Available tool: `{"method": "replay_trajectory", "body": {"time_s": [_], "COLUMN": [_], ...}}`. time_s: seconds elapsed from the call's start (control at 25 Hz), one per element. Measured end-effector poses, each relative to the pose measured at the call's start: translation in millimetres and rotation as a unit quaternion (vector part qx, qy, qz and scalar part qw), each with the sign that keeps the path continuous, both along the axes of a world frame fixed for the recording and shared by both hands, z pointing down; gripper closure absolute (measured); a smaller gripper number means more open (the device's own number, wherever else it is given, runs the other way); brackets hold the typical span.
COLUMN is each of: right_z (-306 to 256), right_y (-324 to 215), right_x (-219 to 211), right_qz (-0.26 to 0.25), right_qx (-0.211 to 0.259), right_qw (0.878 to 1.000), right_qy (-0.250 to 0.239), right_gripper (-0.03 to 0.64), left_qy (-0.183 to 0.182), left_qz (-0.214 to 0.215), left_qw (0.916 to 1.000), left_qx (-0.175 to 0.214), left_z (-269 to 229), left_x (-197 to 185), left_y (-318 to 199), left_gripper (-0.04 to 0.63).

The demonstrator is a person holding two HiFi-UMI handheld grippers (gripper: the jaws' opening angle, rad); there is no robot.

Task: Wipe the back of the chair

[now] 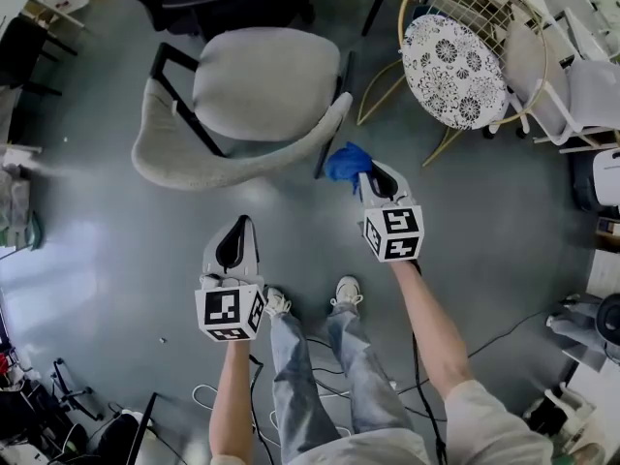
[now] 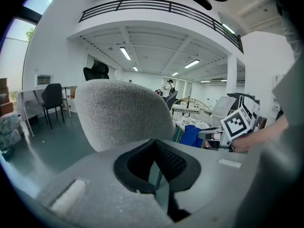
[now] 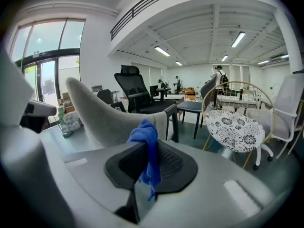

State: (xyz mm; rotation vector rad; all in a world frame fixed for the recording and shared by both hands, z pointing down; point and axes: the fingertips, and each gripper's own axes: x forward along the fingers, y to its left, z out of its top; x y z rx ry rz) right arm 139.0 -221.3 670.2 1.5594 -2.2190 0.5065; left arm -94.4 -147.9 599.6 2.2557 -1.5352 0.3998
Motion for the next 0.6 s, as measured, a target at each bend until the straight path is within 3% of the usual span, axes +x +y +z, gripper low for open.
{"method": "replay_trajectory", "body": {"time_s": [0.32,0.6], "right_z": [-86,-130], "right_y": [63,97], "right_x": [2,12], "right_qz": [-0.015,0.017], "right_qx": [0.065,0.072], "right_qw": [0.998,0.997], "right_qy": [0.021,-0.003], "right_gripper": [0.575,0.576], "left_qy": [0.001,0.003], "left_qz": [0.02,0.029], "left_qw": [0.9997,0.9992], "left_qx": [0.016,0.028], "left_z": [-30,-67], "left_x": [2,0], "left_y": [8,27], "left_gripper": [0.595,0.595]}}
